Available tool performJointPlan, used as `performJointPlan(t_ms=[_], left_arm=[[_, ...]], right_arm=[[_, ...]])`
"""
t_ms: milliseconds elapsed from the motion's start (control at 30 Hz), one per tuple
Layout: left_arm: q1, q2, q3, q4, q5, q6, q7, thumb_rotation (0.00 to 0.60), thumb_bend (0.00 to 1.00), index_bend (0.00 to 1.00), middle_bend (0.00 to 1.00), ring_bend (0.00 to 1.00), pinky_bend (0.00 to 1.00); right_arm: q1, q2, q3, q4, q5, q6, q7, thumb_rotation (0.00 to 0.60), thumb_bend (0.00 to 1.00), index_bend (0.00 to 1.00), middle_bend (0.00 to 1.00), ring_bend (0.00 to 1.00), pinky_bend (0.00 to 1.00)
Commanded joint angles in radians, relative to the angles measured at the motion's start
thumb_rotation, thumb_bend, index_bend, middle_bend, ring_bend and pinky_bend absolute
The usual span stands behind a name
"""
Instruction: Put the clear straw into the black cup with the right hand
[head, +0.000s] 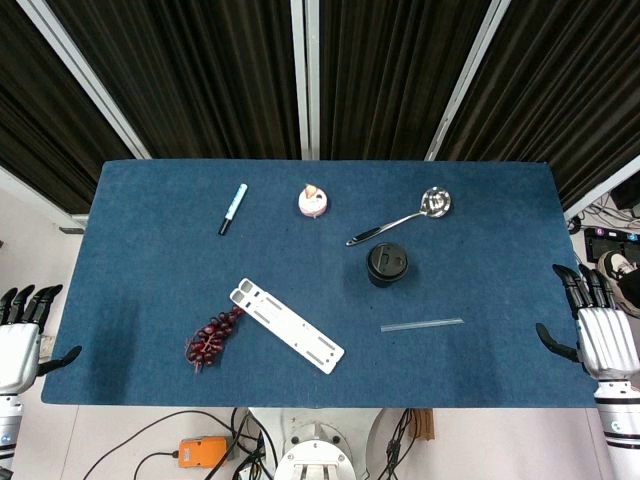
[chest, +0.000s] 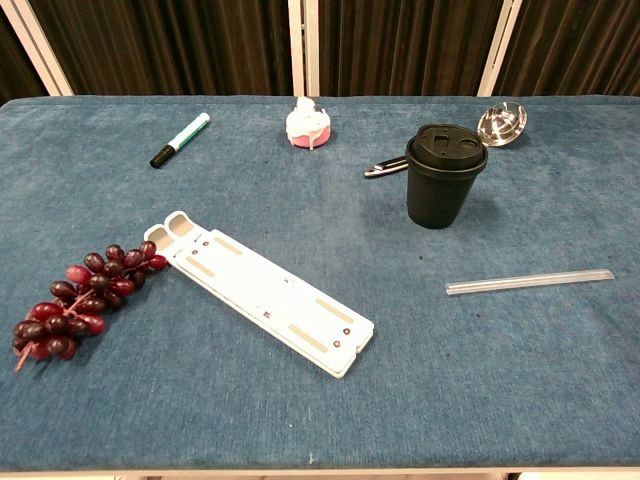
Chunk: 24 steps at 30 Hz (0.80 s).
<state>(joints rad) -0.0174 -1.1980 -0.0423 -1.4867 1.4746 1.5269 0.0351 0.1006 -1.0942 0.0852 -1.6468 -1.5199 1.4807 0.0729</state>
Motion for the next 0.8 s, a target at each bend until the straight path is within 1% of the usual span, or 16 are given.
performJointPlan(t_ms=[33, 200, 300, 433, 567, 667, 800], left_arm=[[-0.002, 0.001, -0.002, -0.002, -0.005, -0.004, 0.003, 0.6, 0.08, 0.13, 0.14, 0.07, 0.01], [-0.001, 0.003, -0.003, -0.009, -0.007, -0.001, 0.01, 0.6, 0.08, 0.13, 0.14, 0.07, 0.01], [0.001, 0.006, -0.002, -0.015, -0.005, 0.004, 0.013, 0.6, 0.08, 0.13, 0.14, 0.07, 0.01], [0.0, 0.005, 0.0, -0.018, 0.0, 0.007, 0.014, 0.6, 0.08, 0.13, 0.14, 0.07, 0.01], [-0.002, 0.0, 0.002, -0.013, 0.006, 0.006, 0.011, 0.6, 0.08, 0.13, 0.14, 0.07, 0.01], [0.002, -0.005, 0.003, -0.006, 0.005, 0.009, 0.004, 0.6, 0.08, 0.13, 0.14, 0.07, 0.01], [0.005, -0.009, 0.007, 0.005, 0.005, 0.01, -0.004, 0.6, 0.08, 0.13, 0.14, 0.07, 0.01]], right_arm=[[0.007, -0.005, 0.003, -0.002, -0.001, -0.005, -0.012, 0.6, 0.44, 0.13, 0.17, 0.0, 0.06], [0.017, -0.014, 0.0, 0.005, -0.013, -0.013, -0.023, 0.6, 0.44, 0.14, 0.17, 0.0, 0.09], [0.026, -0.024, -0.021, 0.006, -0.049, -0.026, -0.044, 0.6, 0.44, 0.17, 0.17, 0.0, 0.13], [0.061, -0.053, -0.063, 0.007, -0.112, -0.091, -0.076, 0.6, 0.44, 0.2, 0.17, 0.01, 0.16], [0.128, -0.107, -0.088, 0.025, -0.125, -0.224, -0.129, 0.6, 0.44, 0.24, 0.17, 0.02, 0.18], [0.171, -0.162, -0.08, 0.049, -0.099, -0.306, -0.217, 0.6, 0.44, 0.3, 0.17, 0.04, 0.22], [0.209, -0.247, -0.046, 0.102, -0.069, -0.336, -0.362, 0.6, 0.45, 0.4, 0.19, 0.09, 0.25]])
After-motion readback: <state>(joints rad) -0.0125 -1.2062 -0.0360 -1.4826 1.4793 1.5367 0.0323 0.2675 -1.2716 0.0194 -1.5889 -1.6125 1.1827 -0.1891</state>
